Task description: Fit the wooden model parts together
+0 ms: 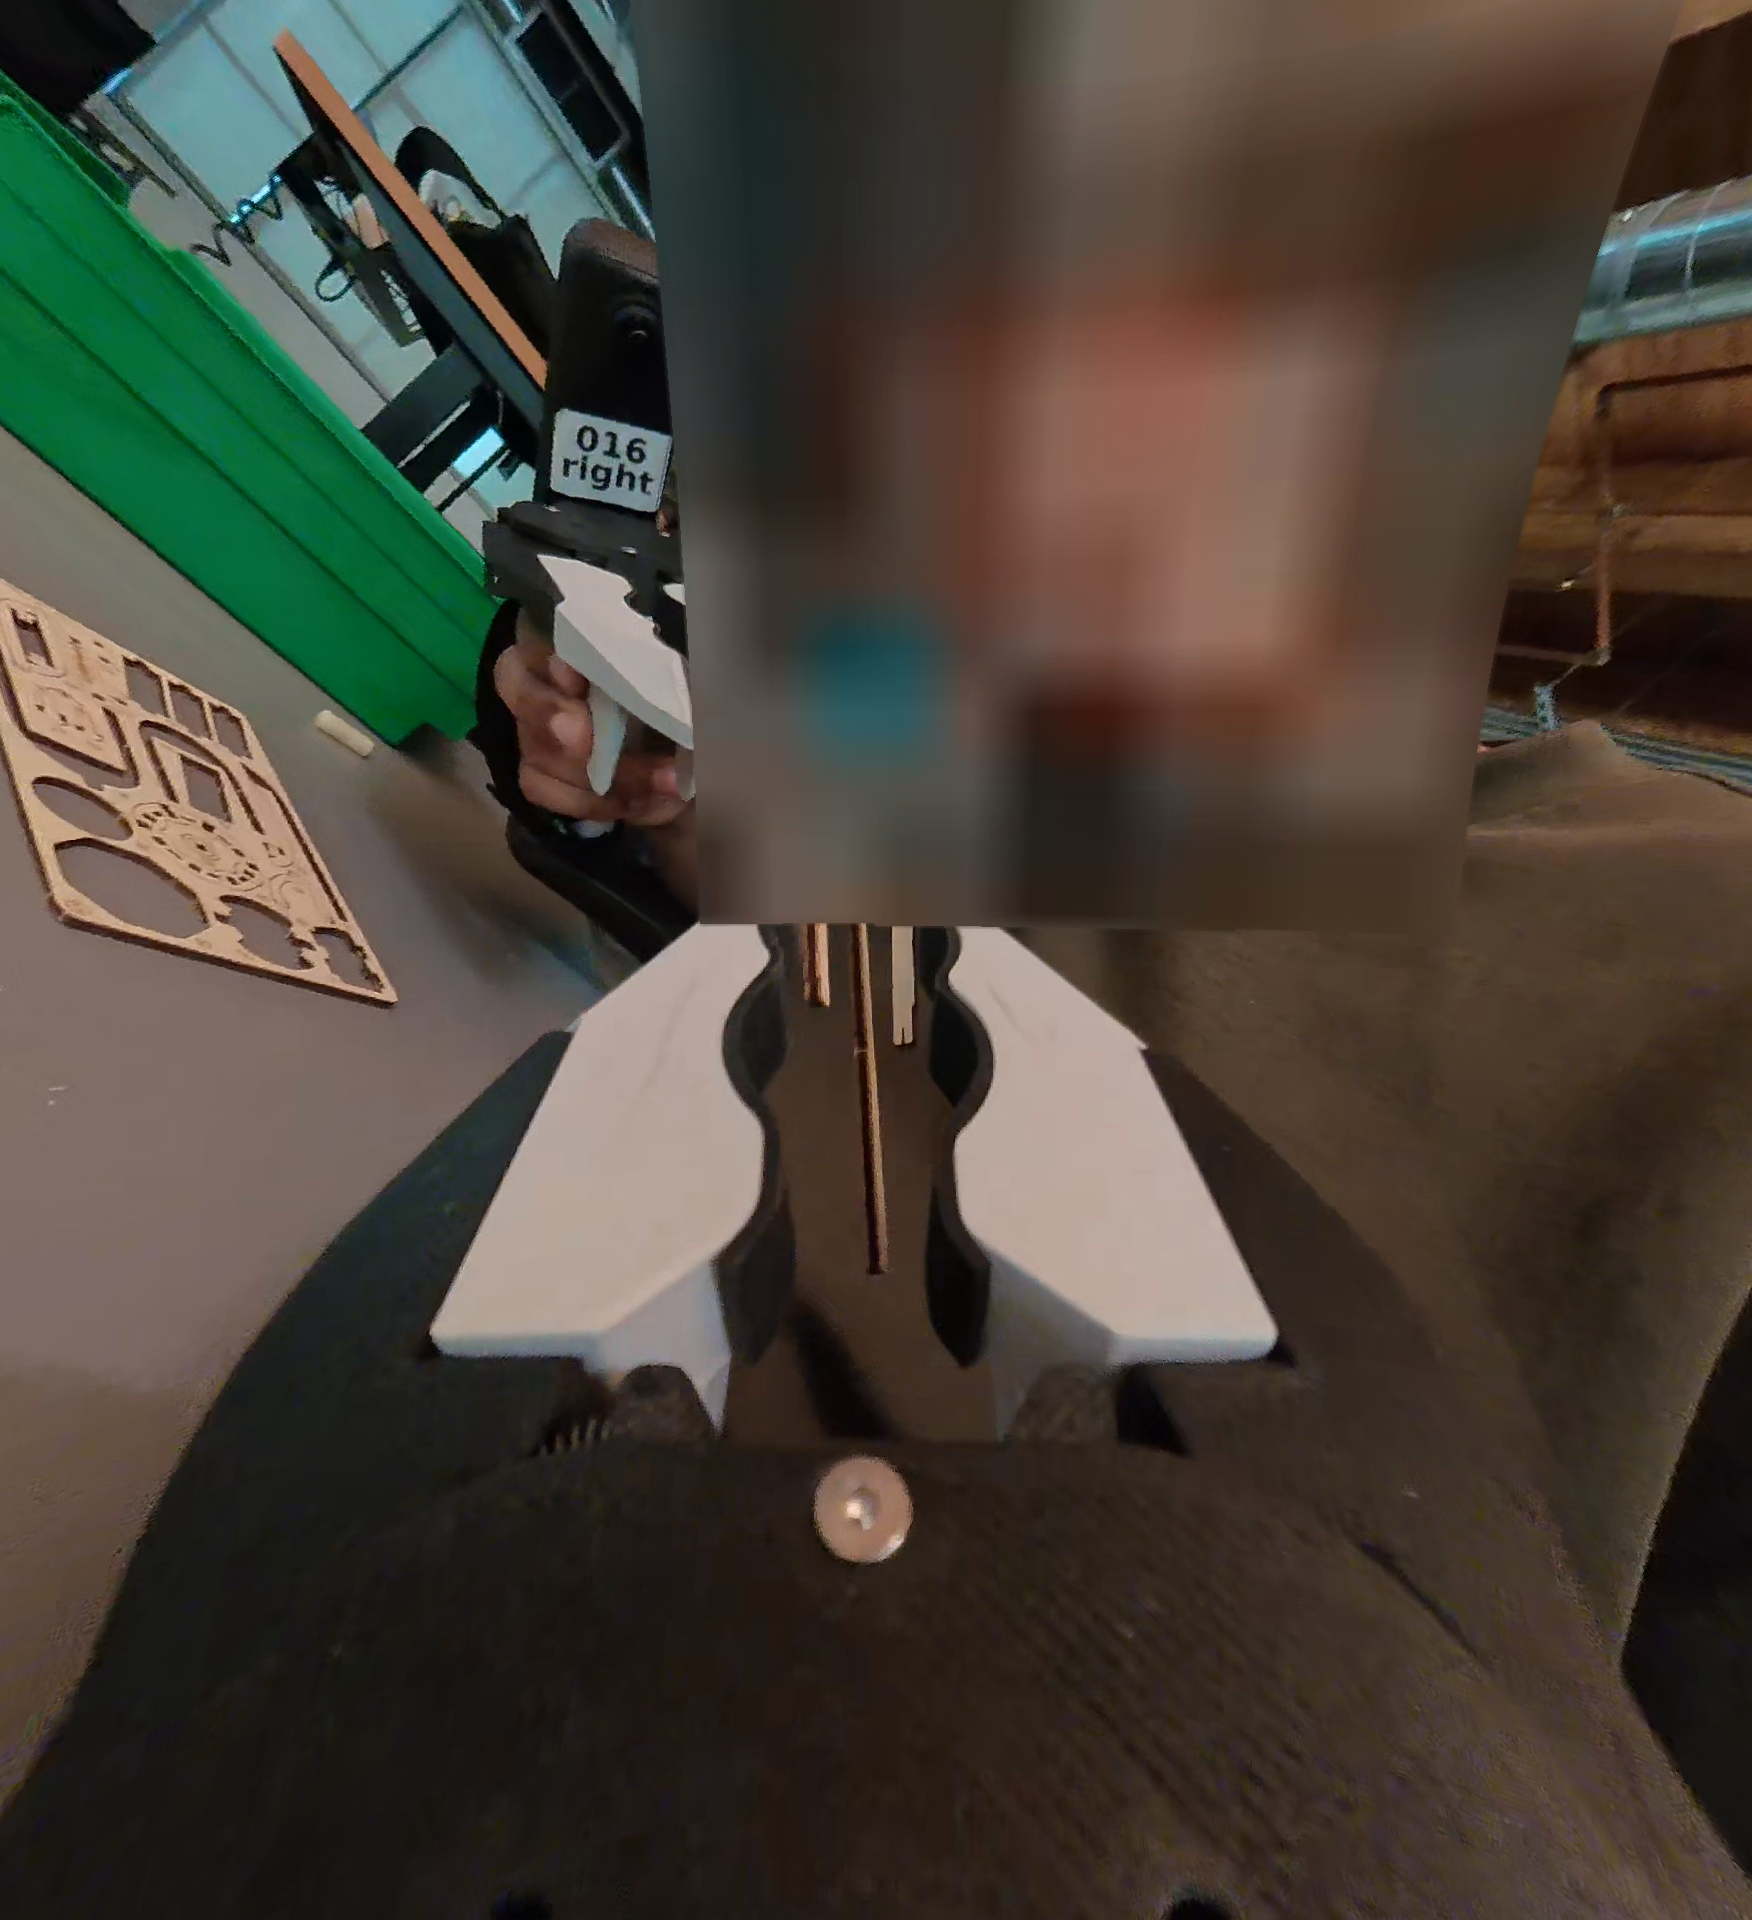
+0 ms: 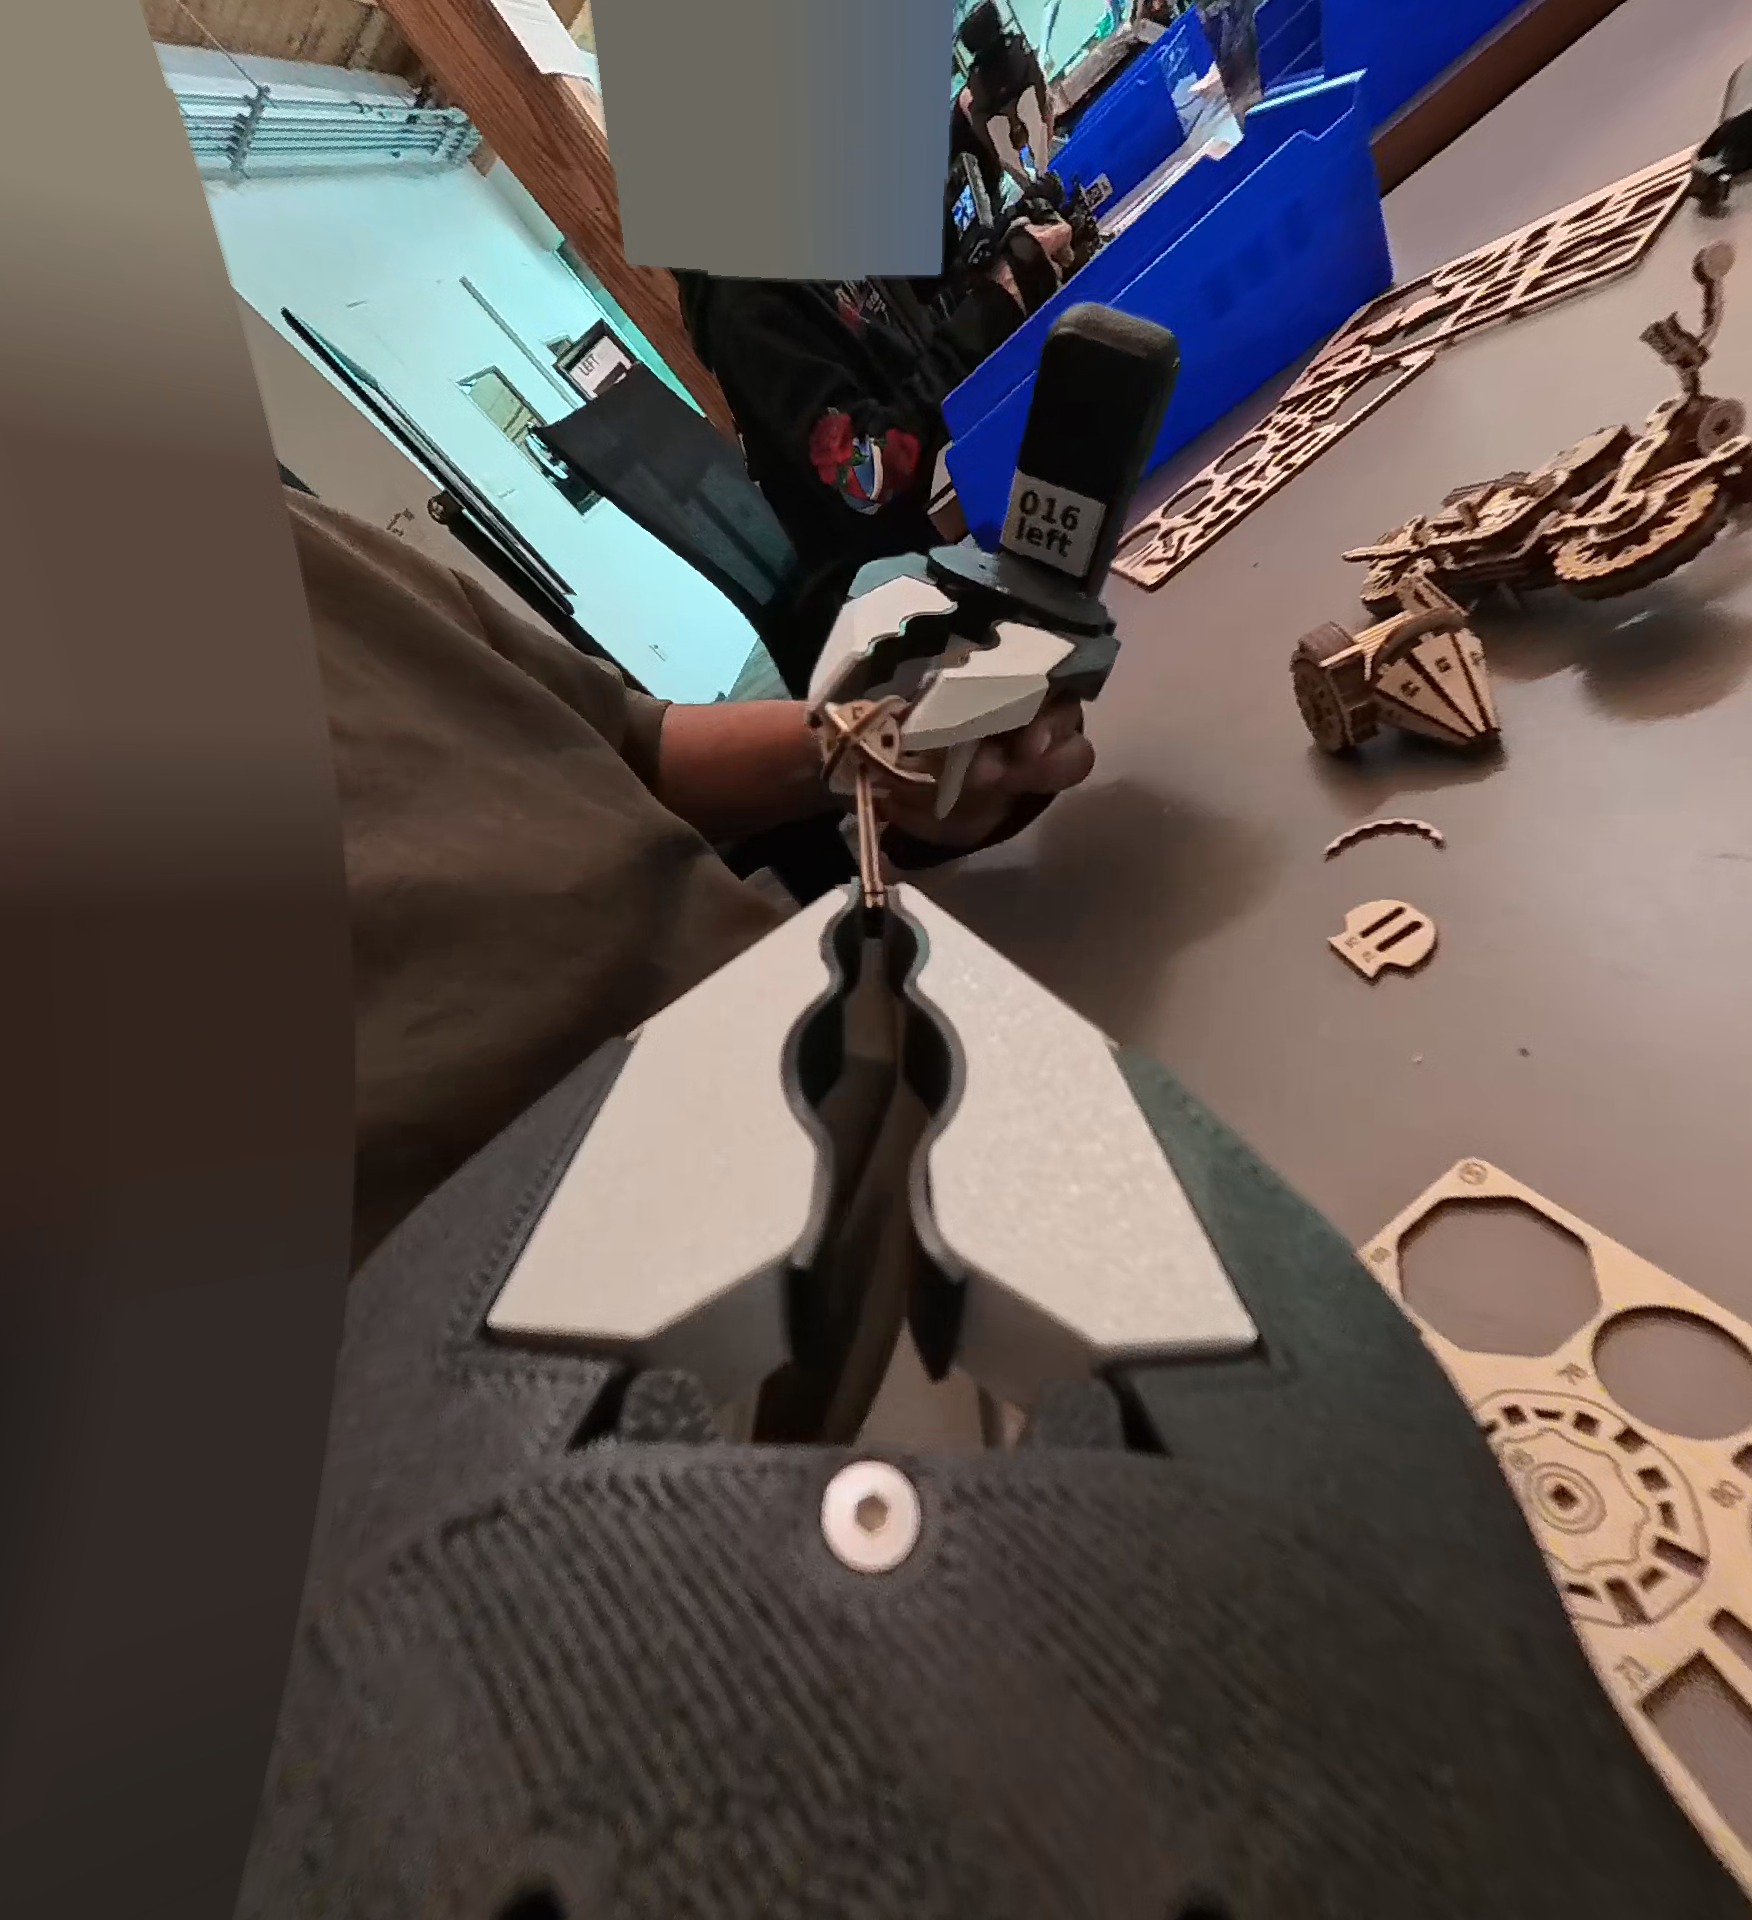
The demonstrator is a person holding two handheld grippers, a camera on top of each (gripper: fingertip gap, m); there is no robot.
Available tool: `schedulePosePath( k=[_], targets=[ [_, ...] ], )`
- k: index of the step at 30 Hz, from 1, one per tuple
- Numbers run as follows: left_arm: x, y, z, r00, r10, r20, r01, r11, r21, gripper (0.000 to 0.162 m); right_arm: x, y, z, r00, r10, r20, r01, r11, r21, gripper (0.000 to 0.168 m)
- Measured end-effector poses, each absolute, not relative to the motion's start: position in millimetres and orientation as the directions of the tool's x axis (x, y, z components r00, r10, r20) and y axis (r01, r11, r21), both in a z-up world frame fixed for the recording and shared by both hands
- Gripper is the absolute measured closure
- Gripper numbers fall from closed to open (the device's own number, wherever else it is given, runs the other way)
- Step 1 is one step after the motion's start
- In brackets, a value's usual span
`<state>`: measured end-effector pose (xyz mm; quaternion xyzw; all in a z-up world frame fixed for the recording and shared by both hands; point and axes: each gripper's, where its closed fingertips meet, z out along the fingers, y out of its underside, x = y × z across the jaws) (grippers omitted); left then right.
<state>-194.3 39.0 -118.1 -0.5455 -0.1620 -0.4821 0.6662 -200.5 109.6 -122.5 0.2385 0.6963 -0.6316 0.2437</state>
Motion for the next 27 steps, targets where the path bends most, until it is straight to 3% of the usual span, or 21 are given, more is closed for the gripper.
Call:
schedulePosePath(
  k=[12,27],
  targets=[
    [-198.3,45.6,-120.8,0.439,-0.484,0.757,0.853,-0.04,-0.52,0.142,-198.1,116.2,-126.7,-0.78,0.048,-0.624,0.625,0.114,-0.772,0.168],
    [-197.7,48.1,-134.1,0.455,-0.412,0.79,0.839,-0.099,-0.535,0.142,-199.4,117.1,-133.1,-0.789,0.093,-0.607,0.614,0.149,-0.776,0.167]
  ],
)
